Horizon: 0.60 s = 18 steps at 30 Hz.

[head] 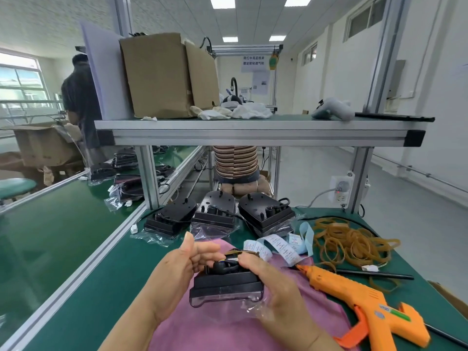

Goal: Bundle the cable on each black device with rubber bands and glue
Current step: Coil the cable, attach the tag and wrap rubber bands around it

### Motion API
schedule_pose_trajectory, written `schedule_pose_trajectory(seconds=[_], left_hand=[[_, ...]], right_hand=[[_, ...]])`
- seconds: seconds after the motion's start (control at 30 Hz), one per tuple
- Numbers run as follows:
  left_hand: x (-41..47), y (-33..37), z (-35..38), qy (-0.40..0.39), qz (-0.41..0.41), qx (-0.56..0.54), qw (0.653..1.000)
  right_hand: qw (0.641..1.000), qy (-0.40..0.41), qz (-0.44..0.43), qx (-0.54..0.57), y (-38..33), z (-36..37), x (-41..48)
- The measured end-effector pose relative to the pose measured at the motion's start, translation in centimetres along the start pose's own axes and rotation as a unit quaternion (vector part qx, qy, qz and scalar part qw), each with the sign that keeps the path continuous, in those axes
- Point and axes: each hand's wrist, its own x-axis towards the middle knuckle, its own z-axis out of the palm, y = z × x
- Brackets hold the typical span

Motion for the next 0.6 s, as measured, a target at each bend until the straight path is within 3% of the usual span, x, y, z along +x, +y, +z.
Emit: schedule_pose_trajectory(seconds=[0.27, 0.4, 0.6], left_hand=[[-0.1, -1.5, 0.5, 0.028, 0.024, 0.010, 0.999], [-0.8, -3.1, 0.6, 0.017, 0.009, 0.082, 0.996], [-1.6, -4.0, 1.0, 0.011, 0.002, 0.098, 0.995]], right_hand=[[1.000, -0.025, 0.003, -0.020, 1.8, 1.2, -0.6], [0.988, -0.116, 0.016, -0.097, 1.7, 1.3, -1.9], [0.940, -0.288, 0.065, -0.173, -3.1, -2.9, 0.7]])
